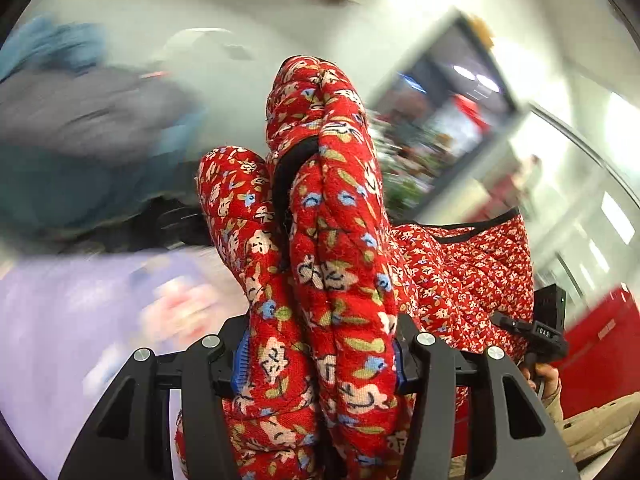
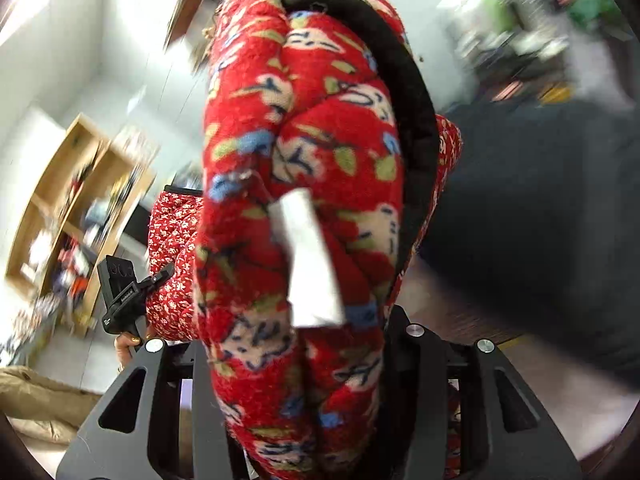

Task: Fold large clothes
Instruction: 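Lift the folded jacket with both grippers and carry it toward the massage bed, then lower the folded jacket onto the bed and open both grippers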

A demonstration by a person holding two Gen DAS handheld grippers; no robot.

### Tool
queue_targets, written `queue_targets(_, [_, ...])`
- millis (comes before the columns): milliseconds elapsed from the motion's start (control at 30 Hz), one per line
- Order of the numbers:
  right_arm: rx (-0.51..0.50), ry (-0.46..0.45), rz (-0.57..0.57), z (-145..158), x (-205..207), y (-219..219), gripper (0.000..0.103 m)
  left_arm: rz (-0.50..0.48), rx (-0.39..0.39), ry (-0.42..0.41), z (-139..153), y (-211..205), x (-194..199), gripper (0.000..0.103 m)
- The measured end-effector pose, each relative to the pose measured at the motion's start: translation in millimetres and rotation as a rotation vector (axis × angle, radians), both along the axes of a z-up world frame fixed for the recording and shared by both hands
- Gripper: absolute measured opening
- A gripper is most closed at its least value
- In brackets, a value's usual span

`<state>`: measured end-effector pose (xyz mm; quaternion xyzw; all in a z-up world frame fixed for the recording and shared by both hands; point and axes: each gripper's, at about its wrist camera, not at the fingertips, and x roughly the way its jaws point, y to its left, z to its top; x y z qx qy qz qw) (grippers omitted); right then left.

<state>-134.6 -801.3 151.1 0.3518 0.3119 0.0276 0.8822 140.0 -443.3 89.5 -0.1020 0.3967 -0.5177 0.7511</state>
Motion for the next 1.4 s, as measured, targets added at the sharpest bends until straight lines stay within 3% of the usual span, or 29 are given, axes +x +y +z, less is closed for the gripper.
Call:
queue_targets(100, [-0.012,-0.036,-0.156,25,-56,-73,0.044,-0.149,-0.036,-0.001,14,-114,3,0.050])
queue_targets(200, [0.006,-0.046,-0.317,25,-115,-136,0.044,-0.255,-0.031,0.075,2,-218,14,0.050])
queue_targets(233, [0.019,-0.046,-0.343,22,-124,-149,0.045,-0.283,-0.006,0.060,-7,-251,15,0.050])
queue_targets(333, [0.114,-0.028,-0.410,-8,-147,-187,0.048,-0.315,0.071,0.113,-44,-304,20,0.051])
queue_targets(400, [0.190,0.025,-0.428,-48,-153,-211,0.049,-0.280,0.152,0.095,-78,-322,26,0.054])
queue_targets(433, [0.230,0.046,-0.442,-65,-152,-215,0.052,-0.264,0.158,0.128,-91,-330,37,0.056])
queue_targets(500, [0.403,0.044,-0.480,-116,-160,-233,0.057,-0.218,0.148,0.215,-116,-317,58,0.065])
queue_targets(567, [0.504,0.005,-0.484,-149,-164,-239,0.060,-0.198,0.178,0.212,-129,-312,70,0.073])
queue_targets(667, [0.481,0.000,-0.471,-165,-154,-228,0.062,-0.203,0.258,0.071,-127,-314,64,0.085])
queue_targets(767, [0.488,-0.022,-0.476,-172,-167,-237,0.062,-0.188,0.255,0.087,-125,-330,61,0.093])
queue_targets(900, [0.537,-0.057,-0.505,-195,-191,-264,0.064,-0.158,0.255,0.067,-128,-293,33,0.098])
queue_targets(967, [0.540,-0.073,-0.521,-187,-184,-260,0.067,-0.135,0.254,0.034,-118,-280,29,0.098])
queue_targets(1100, [0.543,-0.097,-0.566,-192,-214,-266,0.075,-0.089,0.264,0.000,-94,-267,23,0.097])
queue_targets(1233, [0.520,-0.156,-0.688,-176,-243,-264,0.086,0.043,0.251,-0.060,-55,-236,27,0.097])
queue_targets(1333, [0.470,-0.169,-0.738,-157,-261,-256,0.087,0.099,0.317,-0.120,-36,-220,21,0.097])
queue_targets(1400, [0.387,-0.123,-0.749,-140,-267,-246,0.087,0.107,0.375,-0.183,-27,-216,8,0.097])
